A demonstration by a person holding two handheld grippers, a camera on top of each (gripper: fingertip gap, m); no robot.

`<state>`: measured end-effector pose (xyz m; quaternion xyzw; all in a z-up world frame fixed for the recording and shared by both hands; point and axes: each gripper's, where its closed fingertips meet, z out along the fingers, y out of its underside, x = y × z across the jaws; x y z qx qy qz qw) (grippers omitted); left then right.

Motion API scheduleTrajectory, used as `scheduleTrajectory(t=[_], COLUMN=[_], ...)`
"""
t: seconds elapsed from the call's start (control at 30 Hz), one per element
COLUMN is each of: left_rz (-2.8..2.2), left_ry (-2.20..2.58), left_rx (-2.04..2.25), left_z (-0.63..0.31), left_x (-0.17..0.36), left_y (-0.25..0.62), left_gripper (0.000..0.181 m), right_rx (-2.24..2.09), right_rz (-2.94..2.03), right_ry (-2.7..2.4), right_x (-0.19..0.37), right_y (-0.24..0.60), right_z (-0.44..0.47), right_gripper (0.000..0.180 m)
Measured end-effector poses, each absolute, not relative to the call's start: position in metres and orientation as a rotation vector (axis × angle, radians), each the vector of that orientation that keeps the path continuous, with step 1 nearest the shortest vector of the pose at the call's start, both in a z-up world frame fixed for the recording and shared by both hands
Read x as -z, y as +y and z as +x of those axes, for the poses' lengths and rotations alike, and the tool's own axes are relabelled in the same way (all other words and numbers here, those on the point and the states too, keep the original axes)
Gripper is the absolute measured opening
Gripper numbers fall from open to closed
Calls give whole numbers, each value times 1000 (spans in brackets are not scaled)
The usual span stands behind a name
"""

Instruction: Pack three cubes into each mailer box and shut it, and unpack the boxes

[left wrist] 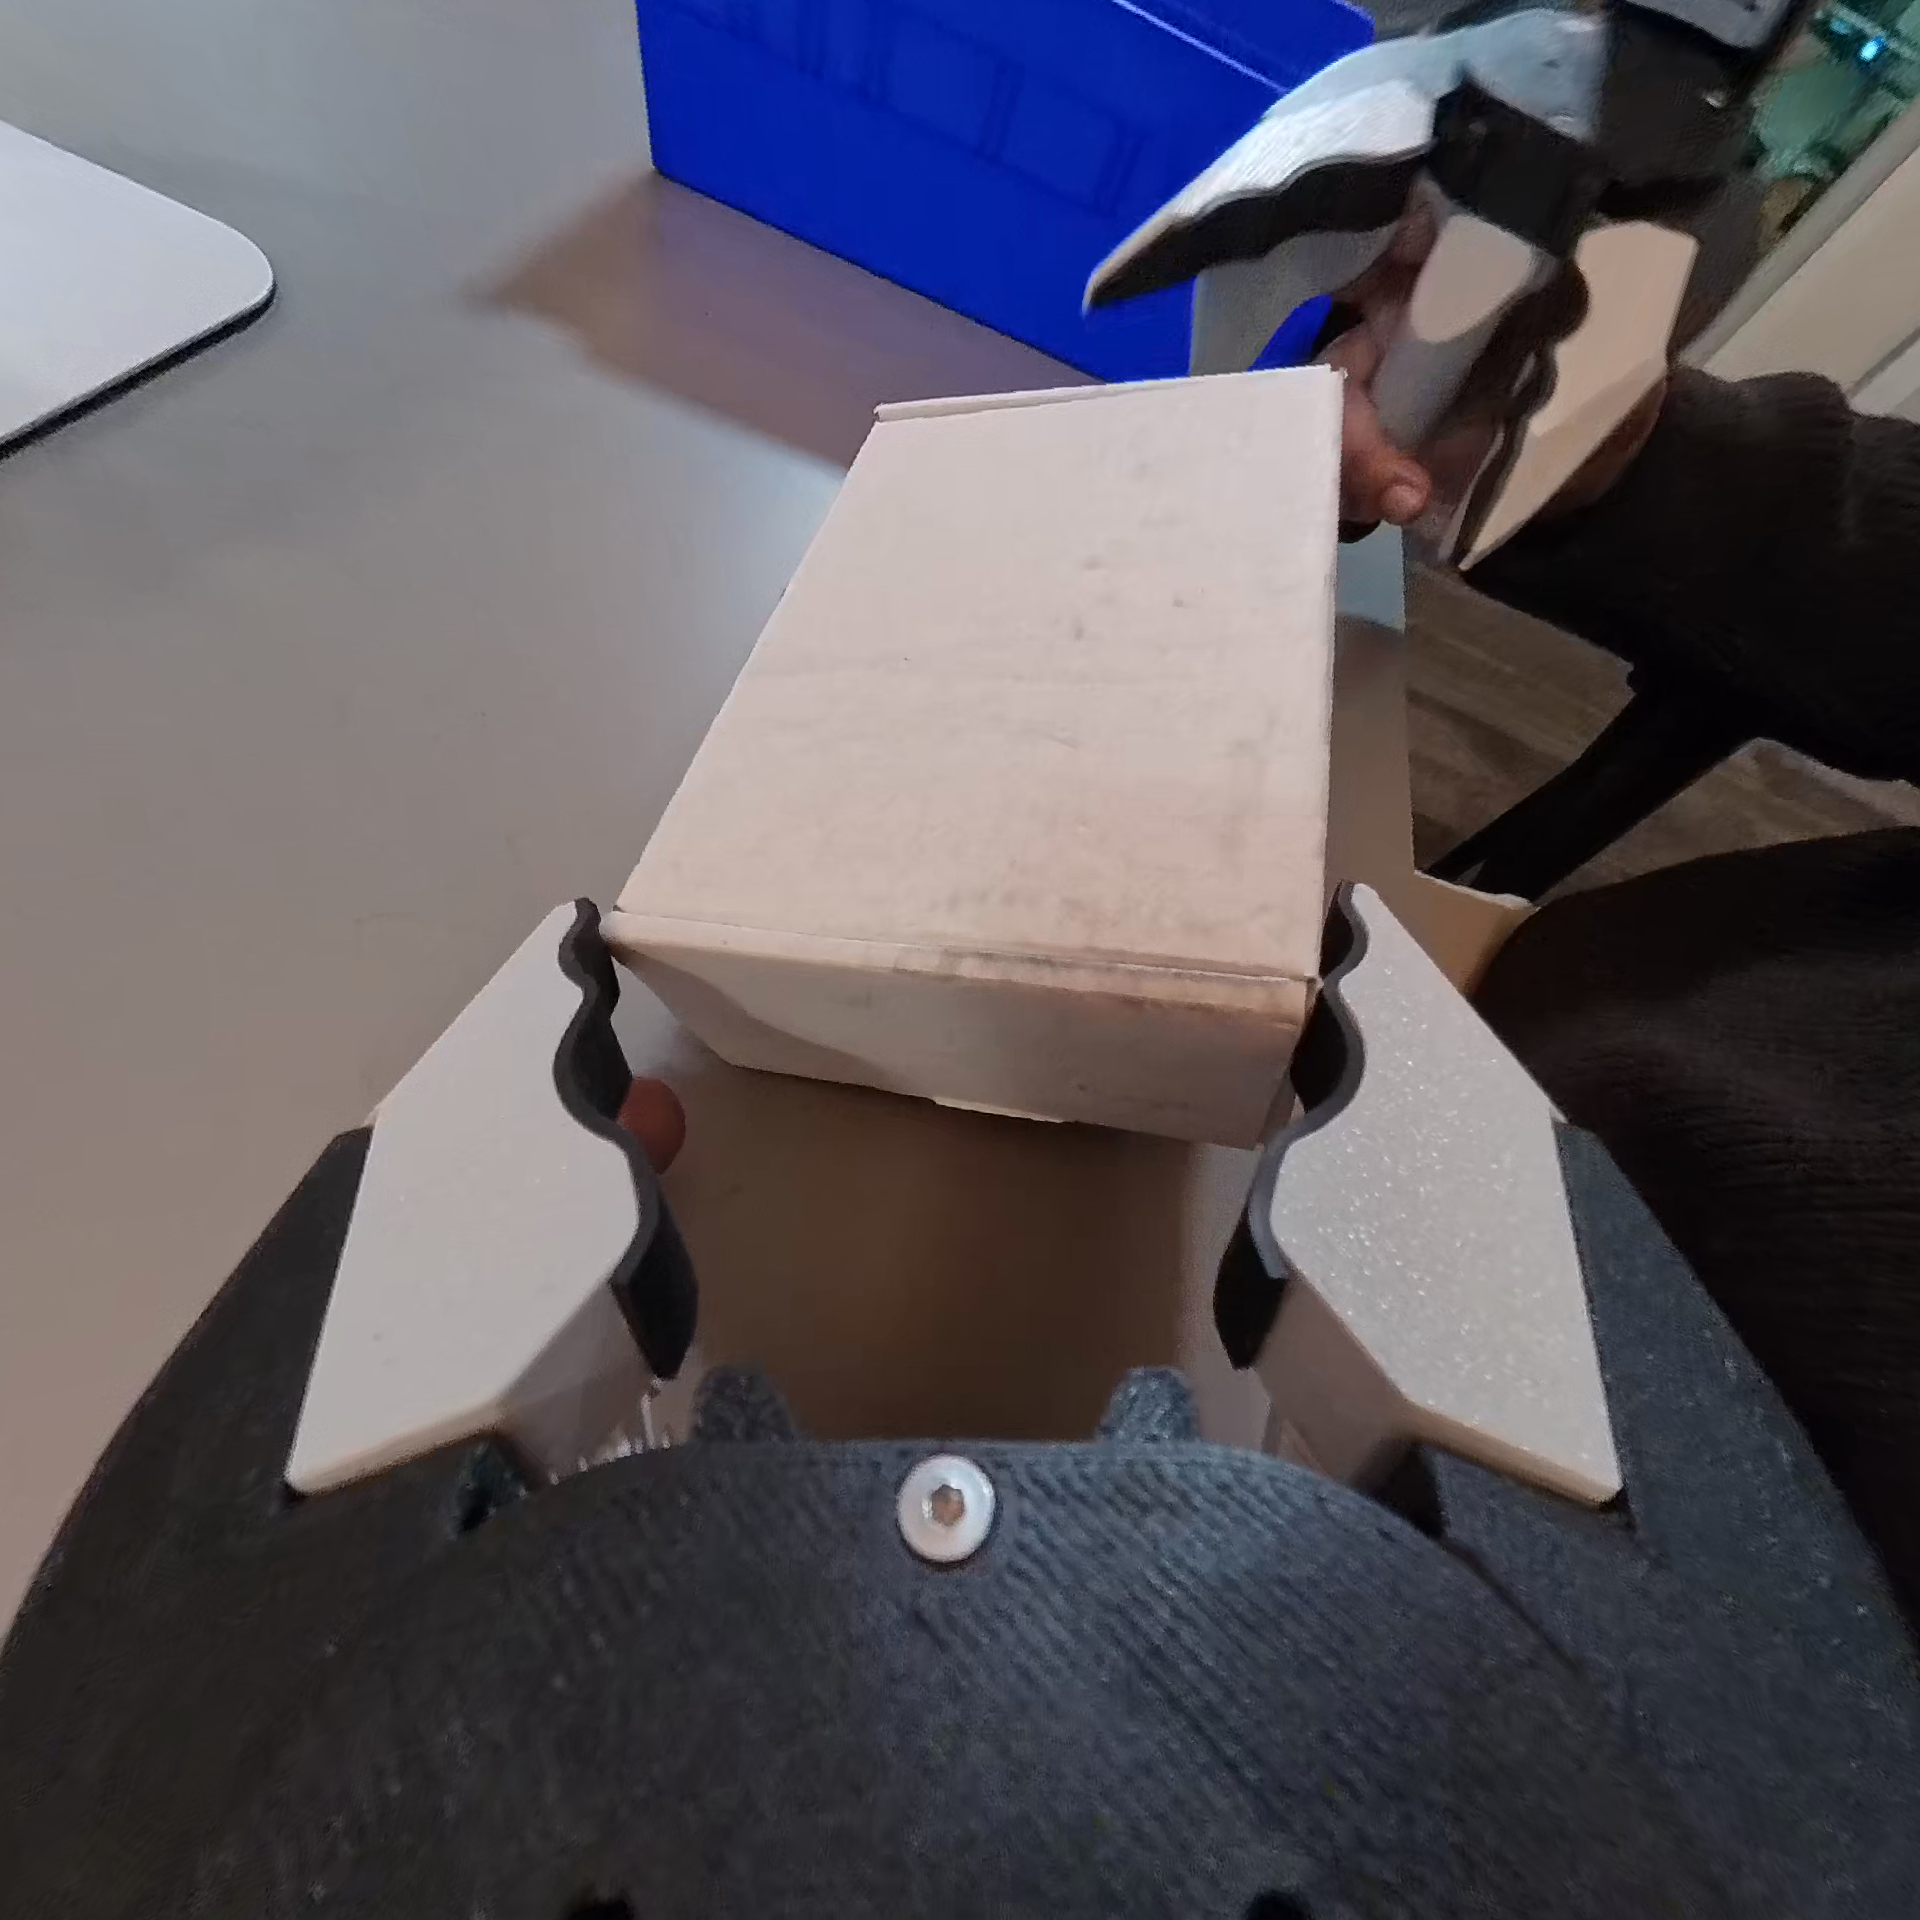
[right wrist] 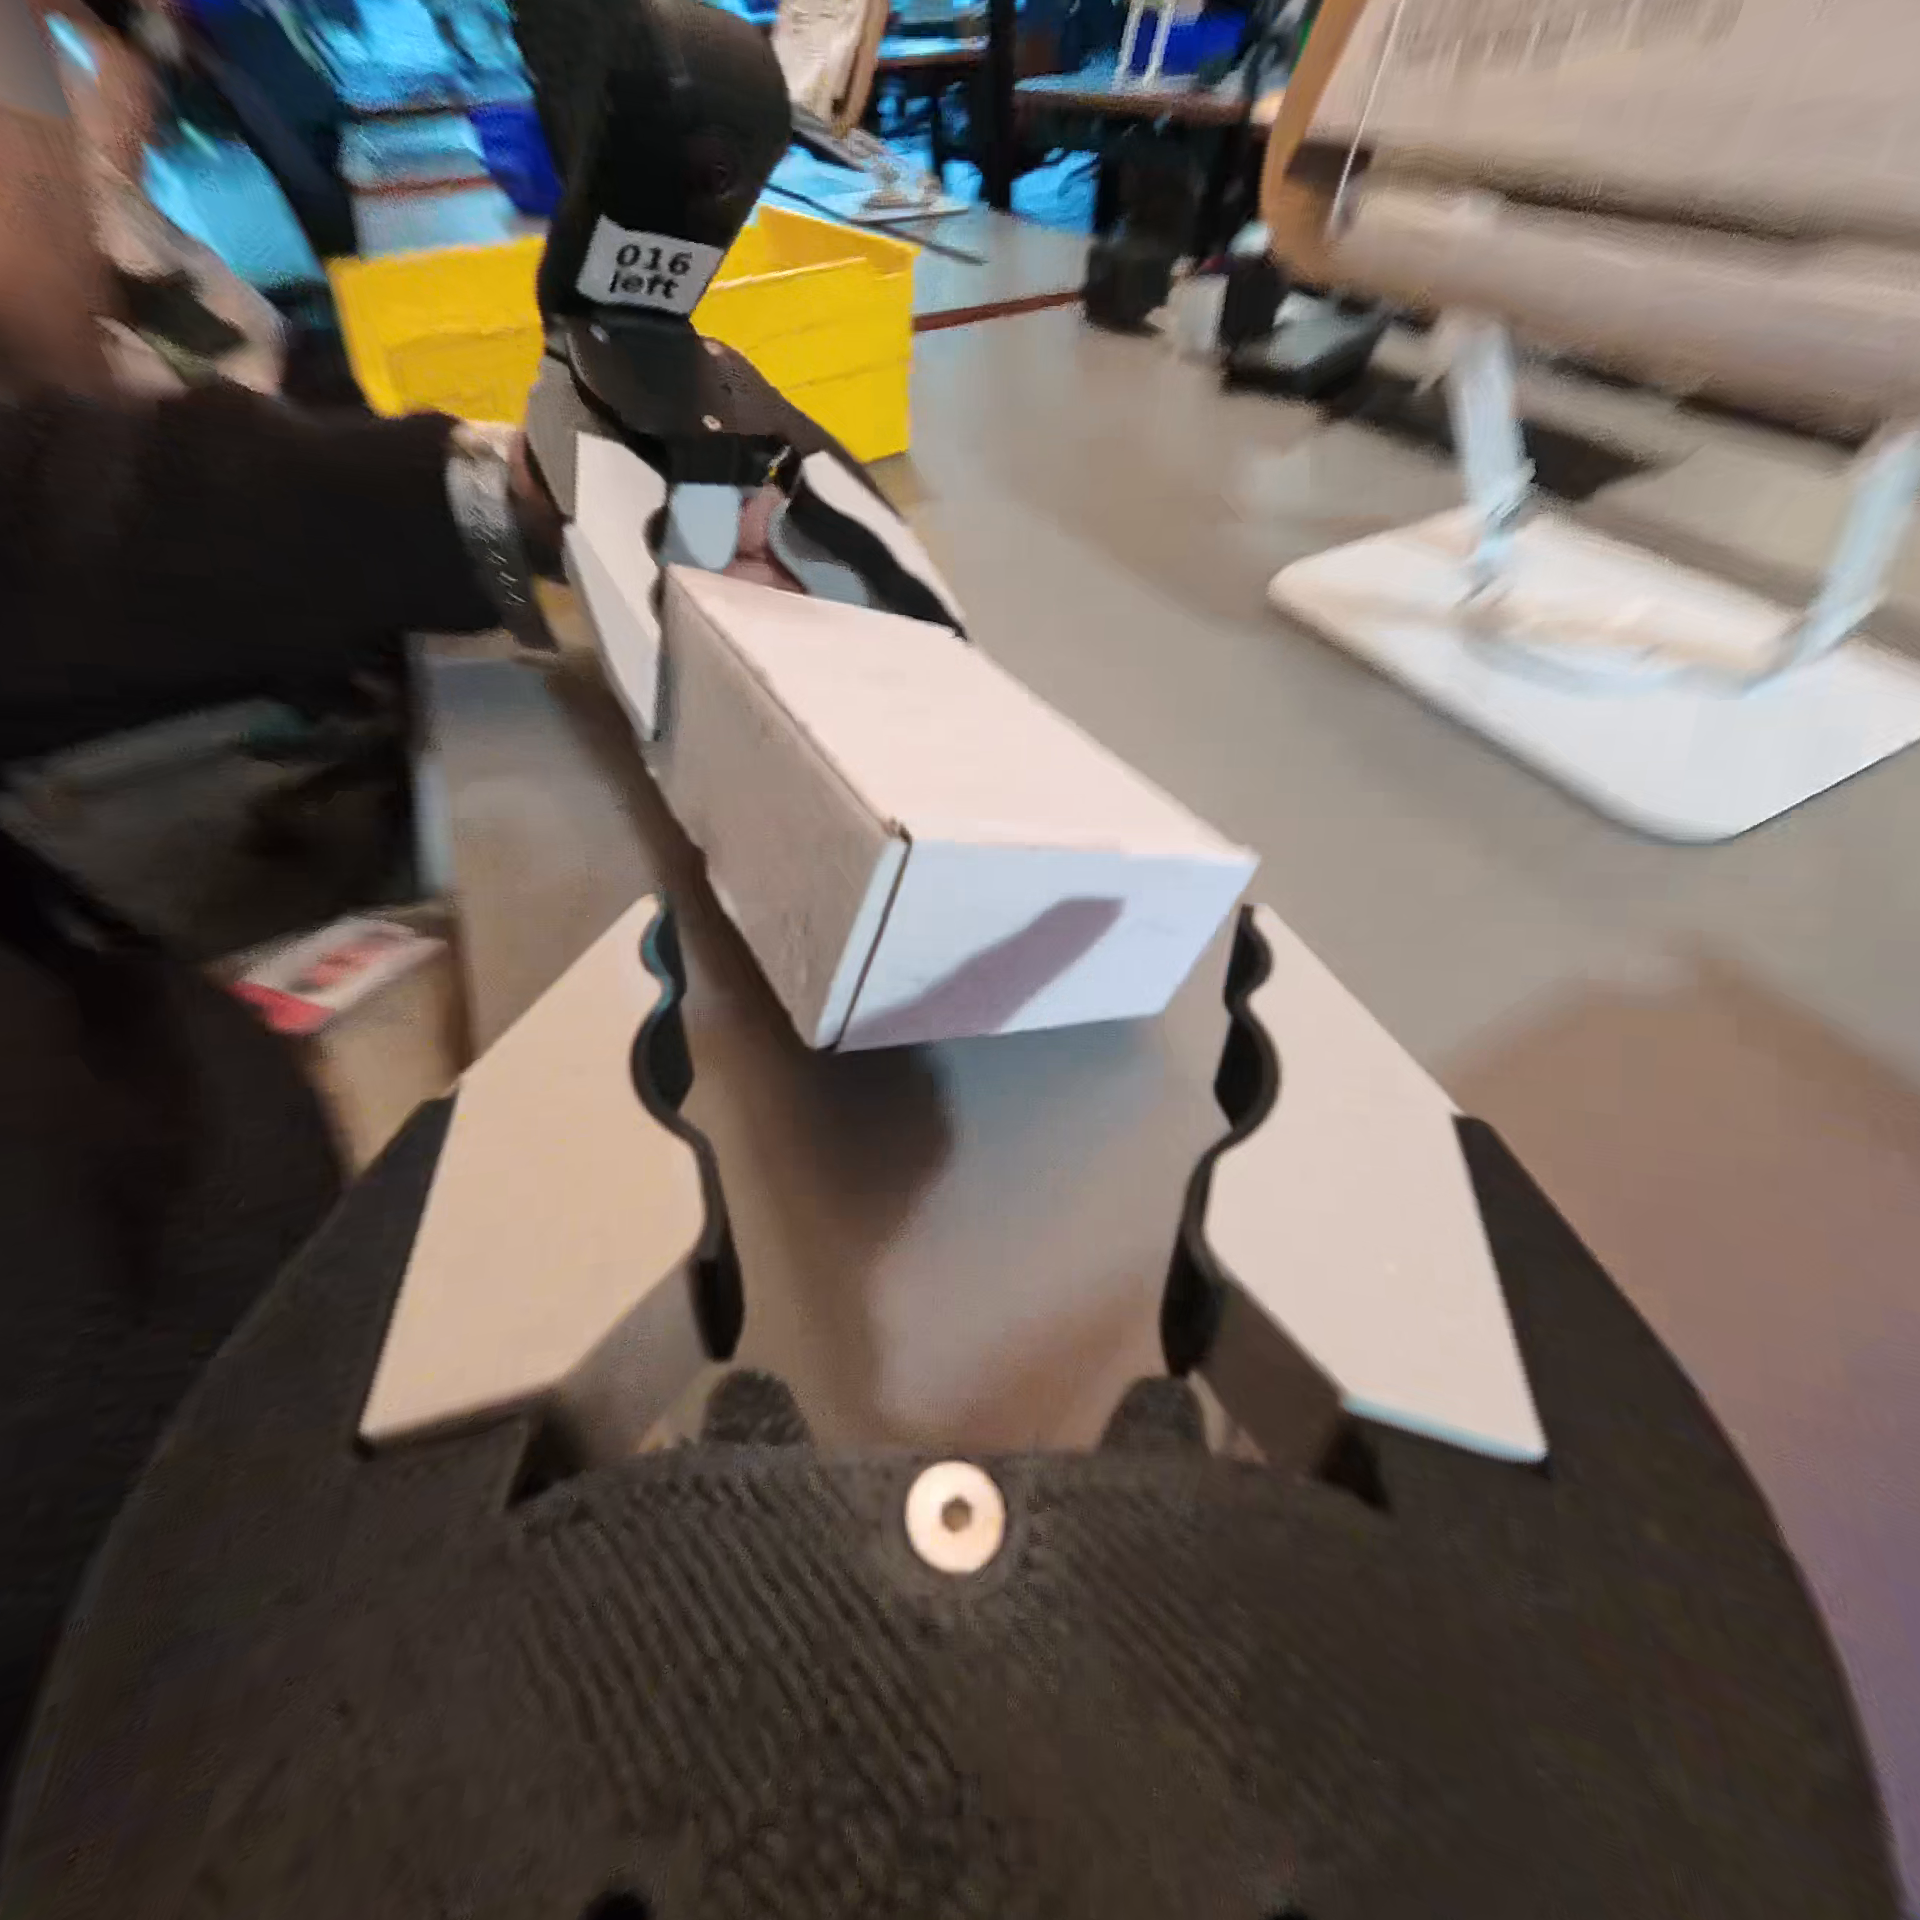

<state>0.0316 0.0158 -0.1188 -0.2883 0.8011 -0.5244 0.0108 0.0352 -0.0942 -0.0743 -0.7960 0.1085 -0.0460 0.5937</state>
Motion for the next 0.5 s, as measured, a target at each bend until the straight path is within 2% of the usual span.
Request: scheduleTrajectory(t=[0.07,0.17,0.37,0.5], left_rz=[-935,-955,-1040,-1043], left_ry=[2485,2458,2442,2499], left_rx=[1657,1650,1578,1565], left_z=[33,36,38,26], left_x=[117,117,118,118], left_y=[15,11,4,-14], left_gripper=[131,131,130,130], right_rx=[348,578,1114,1420], right_rz=[-1878,-1990,-2181,-2168], right_ry=[136,-28,-339,-488], right_x=[68,76,104,103], right_y=[-94,-85,-77,-77], right_z=[35,25,30,38], right_gripper=[106,87,91,75])
